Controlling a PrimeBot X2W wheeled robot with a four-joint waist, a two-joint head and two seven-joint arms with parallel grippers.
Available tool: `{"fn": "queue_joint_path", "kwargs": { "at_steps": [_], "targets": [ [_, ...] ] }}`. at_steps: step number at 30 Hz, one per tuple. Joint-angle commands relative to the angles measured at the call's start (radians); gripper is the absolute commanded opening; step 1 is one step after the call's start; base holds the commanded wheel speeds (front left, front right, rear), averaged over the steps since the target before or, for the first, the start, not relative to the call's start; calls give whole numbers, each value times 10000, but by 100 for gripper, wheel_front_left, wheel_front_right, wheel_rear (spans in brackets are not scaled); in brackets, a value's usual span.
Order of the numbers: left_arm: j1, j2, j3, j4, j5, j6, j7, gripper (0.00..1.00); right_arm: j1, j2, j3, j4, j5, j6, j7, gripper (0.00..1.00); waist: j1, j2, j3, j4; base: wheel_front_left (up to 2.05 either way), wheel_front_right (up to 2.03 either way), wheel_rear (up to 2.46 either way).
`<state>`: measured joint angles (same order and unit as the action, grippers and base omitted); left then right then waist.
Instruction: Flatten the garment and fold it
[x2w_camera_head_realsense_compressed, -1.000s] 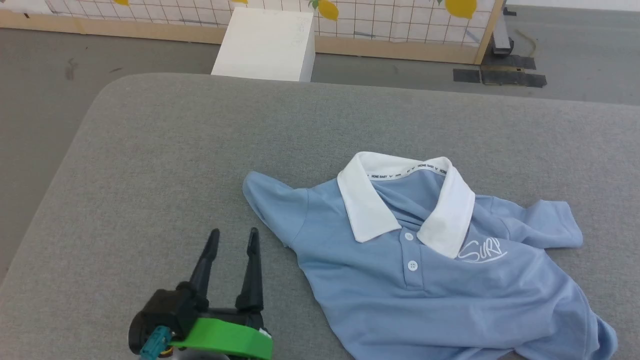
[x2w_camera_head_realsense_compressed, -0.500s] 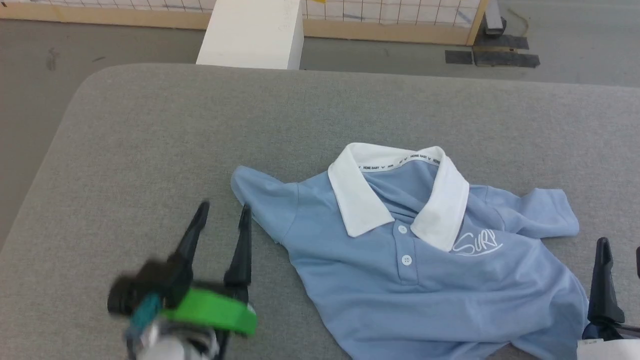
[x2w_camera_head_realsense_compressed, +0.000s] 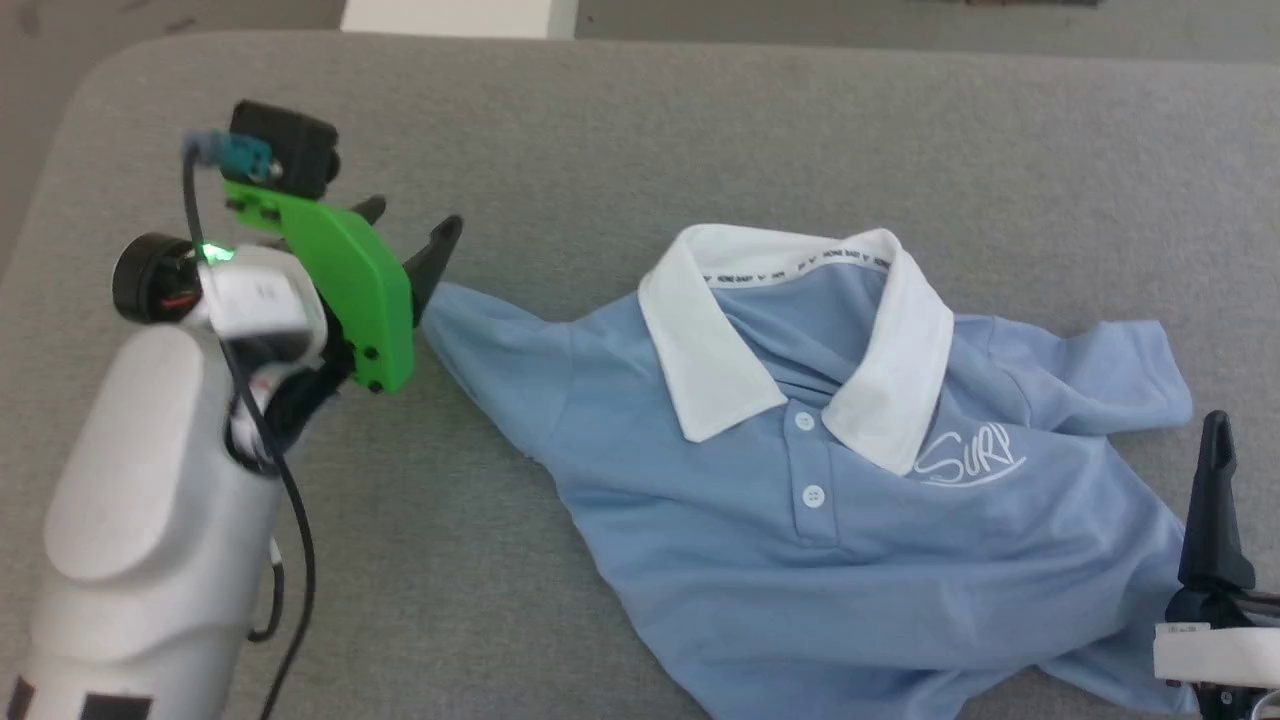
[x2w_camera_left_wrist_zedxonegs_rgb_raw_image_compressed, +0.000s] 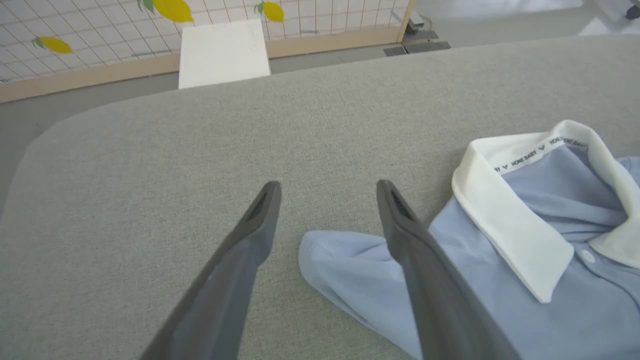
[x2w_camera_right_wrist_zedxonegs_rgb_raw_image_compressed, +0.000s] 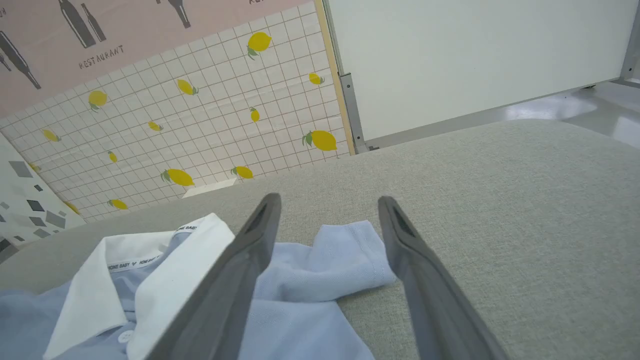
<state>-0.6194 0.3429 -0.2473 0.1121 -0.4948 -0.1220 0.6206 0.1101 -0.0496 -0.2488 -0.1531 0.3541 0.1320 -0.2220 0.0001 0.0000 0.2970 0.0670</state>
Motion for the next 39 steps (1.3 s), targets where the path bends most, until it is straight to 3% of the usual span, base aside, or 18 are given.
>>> {"fn": "queue_joint_path", "kwargs": {
  "at_steps": [1,7,16,17,18,19,30,35,39],
  "targets": [
    [-284,81,21,299,-390,9,754,100,-178,-7,-28,47,-9,-13,-103,100,-1,0,429,-381,0,0,0],
    [-564,472,33,975,-794,616,3066,100,-362,-7,1,151,-14,-13,-140,100,-1,0,728,-755,0,0,0],
    [-237,424,246,1192,-1082,1383,3838,100,-469,-7,-29,159,-64,-13,-136,100,-1,0,941,-1025,0,0,0],
    [-127,390,248,1233,-1183,1440,4002,83,-486,-7,-56,147,-82,-13,-115,100,-1,0,956,-1034,0,0,0],
    [-48,383,233,1229,-1252,1431,4100,27,-501,-7,-81,133,-96,-13,-98,100,-1,0,971,-1036,0,0,0],
    [22,389,242,1188,-1312,1391,4100,0,-519,-7,-109,114,-114,-13,-79,100,-1,0,987,-1032,0,0,0],
    [279,116,483,1195,-1513,691,2176,0,-1331,-7,192,-653,-1050,-13,758,100,-1,0,574,-579,0,0,0],
    [265,87,306,925,-1435,266,1167,0,-2793,-446,350,-1215,-1433,-13,2449,100,-1,0,532,-237,0,0,0],
    [260,17,100,742,-1513,107,722,0,-3968,-1170,165,-693,-1090,-13,4465,100,-1,0,671,52,0,0,0]
  ]
}}
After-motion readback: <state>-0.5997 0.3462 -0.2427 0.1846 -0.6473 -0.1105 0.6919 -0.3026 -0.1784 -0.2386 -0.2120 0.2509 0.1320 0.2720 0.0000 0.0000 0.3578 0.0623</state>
